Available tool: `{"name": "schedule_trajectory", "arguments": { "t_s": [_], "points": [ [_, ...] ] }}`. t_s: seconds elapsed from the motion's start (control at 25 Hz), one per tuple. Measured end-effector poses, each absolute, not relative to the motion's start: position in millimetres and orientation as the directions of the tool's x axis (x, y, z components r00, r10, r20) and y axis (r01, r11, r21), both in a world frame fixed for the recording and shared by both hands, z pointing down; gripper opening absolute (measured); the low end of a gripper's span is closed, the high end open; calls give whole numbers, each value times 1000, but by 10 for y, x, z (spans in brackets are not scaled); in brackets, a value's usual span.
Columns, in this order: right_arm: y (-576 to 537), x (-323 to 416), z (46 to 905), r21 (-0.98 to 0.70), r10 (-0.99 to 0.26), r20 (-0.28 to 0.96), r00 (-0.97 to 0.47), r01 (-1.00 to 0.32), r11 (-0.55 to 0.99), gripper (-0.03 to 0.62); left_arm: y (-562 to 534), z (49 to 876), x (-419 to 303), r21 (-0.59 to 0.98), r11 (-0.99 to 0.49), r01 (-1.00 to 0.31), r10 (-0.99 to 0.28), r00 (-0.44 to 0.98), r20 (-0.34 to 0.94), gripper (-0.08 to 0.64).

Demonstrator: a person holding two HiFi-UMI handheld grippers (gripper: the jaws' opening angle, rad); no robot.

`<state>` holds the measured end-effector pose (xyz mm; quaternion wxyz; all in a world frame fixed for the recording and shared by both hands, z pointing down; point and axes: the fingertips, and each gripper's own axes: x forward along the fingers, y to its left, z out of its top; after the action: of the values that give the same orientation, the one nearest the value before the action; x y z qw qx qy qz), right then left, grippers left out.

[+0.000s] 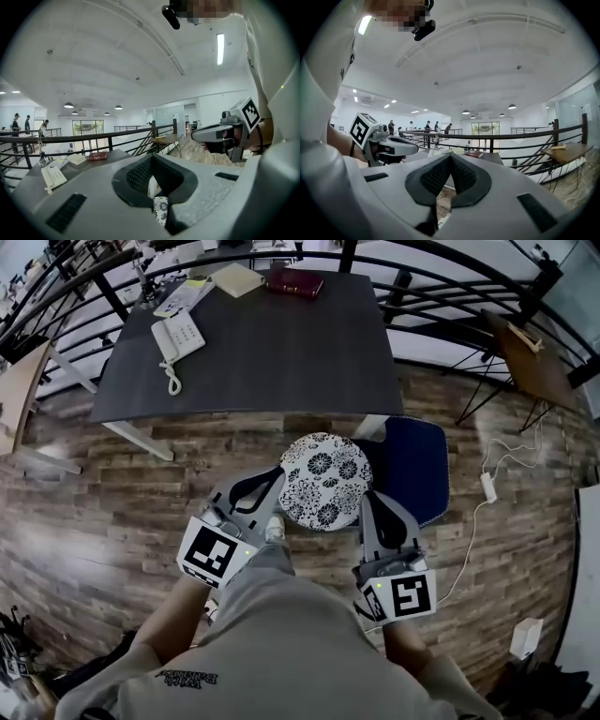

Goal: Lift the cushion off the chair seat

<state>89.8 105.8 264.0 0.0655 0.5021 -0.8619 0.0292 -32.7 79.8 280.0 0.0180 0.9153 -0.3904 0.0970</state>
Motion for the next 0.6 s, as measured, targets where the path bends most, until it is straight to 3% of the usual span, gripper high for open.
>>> {"name": "schedule_trajectory", "arguments": {
  "t_s": [0.6],
  "points": [
    [-169,541,2542,60,-921,147,-360,-926,372,3,-383,2750,-762,-42,-771,-635,-633,759,152,5]
  ]
}}
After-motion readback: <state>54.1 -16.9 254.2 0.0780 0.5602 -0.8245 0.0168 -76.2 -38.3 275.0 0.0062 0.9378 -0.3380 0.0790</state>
